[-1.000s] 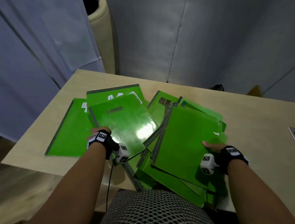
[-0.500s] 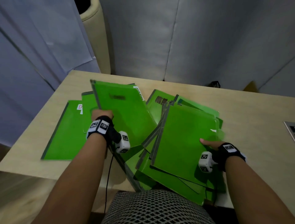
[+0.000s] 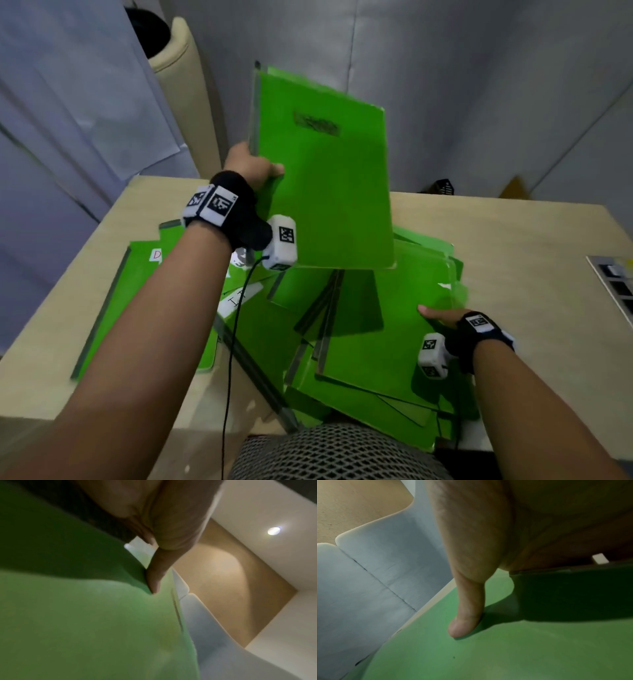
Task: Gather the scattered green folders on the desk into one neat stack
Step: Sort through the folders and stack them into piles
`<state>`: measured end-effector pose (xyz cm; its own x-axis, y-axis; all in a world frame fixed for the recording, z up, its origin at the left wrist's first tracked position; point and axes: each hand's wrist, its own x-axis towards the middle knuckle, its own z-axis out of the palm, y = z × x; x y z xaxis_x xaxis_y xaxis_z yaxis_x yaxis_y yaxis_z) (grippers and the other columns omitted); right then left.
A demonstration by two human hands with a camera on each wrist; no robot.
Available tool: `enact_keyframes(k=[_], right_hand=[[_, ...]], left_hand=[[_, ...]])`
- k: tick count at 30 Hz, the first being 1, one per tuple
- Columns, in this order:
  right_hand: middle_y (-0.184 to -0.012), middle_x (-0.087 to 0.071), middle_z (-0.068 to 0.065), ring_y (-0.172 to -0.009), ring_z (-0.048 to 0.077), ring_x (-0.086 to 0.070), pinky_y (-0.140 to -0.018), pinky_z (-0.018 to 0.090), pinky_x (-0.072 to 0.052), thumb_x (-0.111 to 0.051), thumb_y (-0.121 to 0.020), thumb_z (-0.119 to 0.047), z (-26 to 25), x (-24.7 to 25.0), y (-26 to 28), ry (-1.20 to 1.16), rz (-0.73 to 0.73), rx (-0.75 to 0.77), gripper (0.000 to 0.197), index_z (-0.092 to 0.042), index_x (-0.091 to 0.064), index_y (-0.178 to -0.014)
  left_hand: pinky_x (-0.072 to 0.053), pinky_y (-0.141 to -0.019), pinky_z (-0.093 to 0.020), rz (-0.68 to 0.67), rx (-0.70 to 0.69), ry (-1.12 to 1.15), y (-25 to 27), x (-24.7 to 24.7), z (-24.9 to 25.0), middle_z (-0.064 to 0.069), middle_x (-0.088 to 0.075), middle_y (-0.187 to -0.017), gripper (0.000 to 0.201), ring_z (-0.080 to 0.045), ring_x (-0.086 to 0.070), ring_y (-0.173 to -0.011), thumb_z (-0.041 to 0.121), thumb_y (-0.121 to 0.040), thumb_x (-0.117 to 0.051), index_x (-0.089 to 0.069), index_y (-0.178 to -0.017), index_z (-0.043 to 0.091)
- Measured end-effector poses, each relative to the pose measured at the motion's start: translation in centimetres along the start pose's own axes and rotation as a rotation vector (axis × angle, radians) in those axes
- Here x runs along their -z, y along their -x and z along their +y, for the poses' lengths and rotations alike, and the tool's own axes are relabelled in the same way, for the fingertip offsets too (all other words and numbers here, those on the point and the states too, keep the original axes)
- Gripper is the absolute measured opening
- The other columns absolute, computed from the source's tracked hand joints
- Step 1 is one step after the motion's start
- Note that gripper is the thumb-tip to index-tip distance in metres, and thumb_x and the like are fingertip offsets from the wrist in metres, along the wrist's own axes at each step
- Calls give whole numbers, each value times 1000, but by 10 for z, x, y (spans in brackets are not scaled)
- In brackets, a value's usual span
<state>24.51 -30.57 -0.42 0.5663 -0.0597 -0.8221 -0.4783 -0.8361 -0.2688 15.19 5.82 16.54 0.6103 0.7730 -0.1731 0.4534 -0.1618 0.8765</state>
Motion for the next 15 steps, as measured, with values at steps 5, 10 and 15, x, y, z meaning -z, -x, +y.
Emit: enact_keyframes(k=[5,10,15], right_hand=[[-152,-35,20,-122,36,-50,-103,49,-39,-44,-79,-79,7,6,-12,-333,-31,54,97,-14,-30,-150],[-158,-25,15,-136,42,-38,-105,61,-35,-69,-39,-88,11,9,-29,-504,-103,50,132,-34,-24,-151],[-154,-34,19,-137,41,-35,-92,49,-39,-74,-75,-52,0,-3,0,-268,-115,42,94,-12,-33,-149]], left_hand=[[-54,-86,-42,-285,151,-173,34,-73,-73,-21,-66,-115,56,-33,-65,-102,7,-70,-82,-56,-118,-5],[-48,-97,-38,-447,161,-667,85,-133,-134,-16,-50,-131,61,-33,-51,-122,26,-80,-74,-45,-129,3],[-39,-104,-48,-518,-59,-920,101,-152,-137,-13,-40,-138,65,-33,-37,-130,56,-86,-54,-45,-134,14]])
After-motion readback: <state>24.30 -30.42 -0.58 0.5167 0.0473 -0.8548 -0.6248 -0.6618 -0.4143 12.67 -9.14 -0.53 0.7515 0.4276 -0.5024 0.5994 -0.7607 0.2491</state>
